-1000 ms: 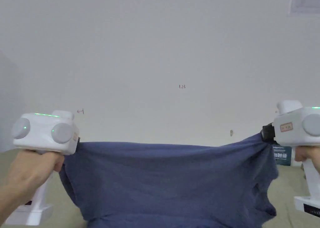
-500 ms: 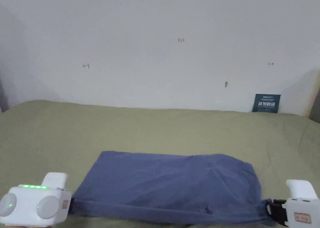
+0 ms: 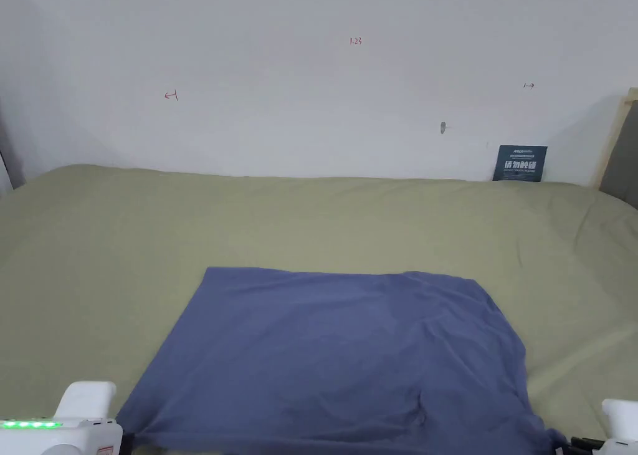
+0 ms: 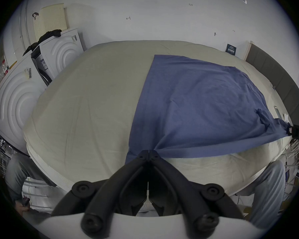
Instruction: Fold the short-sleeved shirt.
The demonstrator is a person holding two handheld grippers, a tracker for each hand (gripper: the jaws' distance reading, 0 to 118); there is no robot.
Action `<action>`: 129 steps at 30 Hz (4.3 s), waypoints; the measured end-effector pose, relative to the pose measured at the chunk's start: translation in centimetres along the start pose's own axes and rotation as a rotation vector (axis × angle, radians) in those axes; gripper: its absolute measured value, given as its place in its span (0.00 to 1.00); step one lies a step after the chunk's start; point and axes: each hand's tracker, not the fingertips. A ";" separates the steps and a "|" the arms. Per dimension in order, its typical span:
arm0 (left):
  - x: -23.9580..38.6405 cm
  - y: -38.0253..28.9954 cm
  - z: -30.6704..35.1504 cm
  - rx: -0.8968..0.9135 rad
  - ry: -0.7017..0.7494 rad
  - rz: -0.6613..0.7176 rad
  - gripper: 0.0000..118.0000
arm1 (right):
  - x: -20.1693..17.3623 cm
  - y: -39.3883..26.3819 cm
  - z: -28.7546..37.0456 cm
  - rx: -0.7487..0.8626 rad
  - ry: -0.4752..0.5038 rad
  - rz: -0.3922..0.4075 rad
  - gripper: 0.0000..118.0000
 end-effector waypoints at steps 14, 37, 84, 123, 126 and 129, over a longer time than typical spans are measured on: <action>0.6 -1.2 1.3 0.001 -0.060 0.017 1.00 | -0.6 -2.9 -2.1 -0.063 -0.007 -0.055 0.95; -4.1 -3.9 -1.0 -0.034 -0.094 0.037 0.99 | -1.4 -3.5 1.0 0.044 -0.028 0.010 0.02; -1.1 8.9 -2.2 0.022 -0.129 0.033 0.03 | -0.7 7.0 -2.3 0.088 0.029 0.110 0.07; -1.7 12.4 -12.4 -0.065 -0.091 0.126 0.98 | 0.0 8.3 -11.0 -0.045 -0.053 -0.030 0.02; -0.3 13.2 -14.5 -0.082 -0.073 0.100 0.98 | 0.2 8.5 -11.3 -0.040 -0.046 -0.043 0.02; 0.5 13.7 -17.2 -0.115 -0.043 0.098 0.98 | 0.7 9.0 -11.9 -0.043 -0.046 -0.052 0.02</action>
